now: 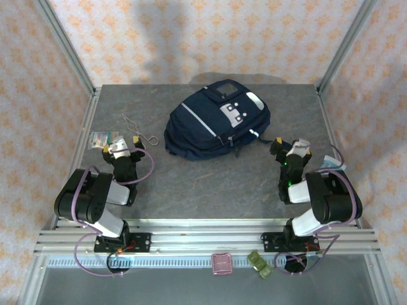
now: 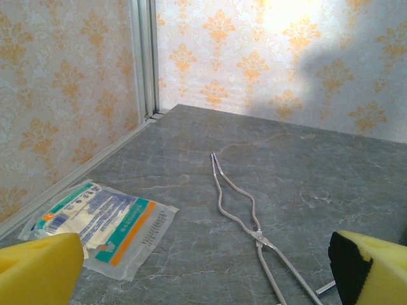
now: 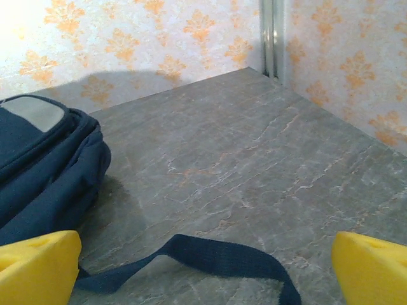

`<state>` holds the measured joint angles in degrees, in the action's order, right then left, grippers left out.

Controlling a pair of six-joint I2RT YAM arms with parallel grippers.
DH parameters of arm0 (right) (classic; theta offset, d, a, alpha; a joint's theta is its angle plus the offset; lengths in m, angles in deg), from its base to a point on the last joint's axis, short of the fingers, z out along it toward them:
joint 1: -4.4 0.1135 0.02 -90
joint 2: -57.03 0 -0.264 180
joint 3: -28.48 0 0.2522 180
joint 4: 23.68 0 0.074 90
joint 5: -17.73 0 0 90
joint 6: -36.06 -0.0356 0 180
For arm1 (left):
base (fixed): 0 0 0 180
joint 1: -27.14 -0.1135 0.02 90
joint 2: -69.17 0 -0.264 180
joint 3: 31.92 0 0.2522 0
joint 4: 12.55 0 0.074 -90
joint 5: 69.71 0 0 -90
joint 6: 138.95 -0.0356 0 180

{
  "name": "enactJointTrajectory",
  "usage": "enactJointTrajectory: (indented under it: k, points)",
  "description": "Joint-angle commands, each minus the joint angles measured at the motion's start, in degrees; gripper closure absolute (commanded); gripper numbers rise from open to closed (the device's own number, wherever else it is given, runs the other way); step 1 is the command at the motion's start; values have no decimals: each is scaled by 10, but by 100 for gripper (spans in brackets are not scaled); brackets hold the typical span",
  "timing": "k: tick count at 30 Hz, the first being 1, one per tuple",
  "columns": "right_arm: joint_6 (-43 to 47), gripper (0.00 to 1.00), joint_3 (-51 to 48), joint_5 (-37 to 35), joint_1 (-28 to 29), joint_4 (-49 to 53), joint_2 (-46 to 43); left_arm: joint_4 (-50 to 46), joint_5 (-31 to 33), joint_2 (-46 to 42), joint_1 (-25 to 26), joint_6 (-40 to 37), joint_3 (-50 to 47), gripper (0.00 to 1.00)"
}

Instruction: Pack books, pencil case, and school supplies into a backpack

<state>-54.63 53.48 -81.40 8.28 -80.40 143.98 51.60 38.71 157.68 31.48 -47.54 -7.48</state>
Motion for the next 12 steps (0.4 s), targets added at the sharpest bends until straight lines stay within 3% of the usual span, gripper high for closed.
enactJointTrajectory:
  k: [1, 12]
  points:
    - [12, 0, 12, -12, 1, -15, -1, 31, 3, 2, -4, -1, 0, 0]
    - [16, 0, 13, 13, -5, -11, -2, 30, 2, 2, -4, -1, 0, 0]
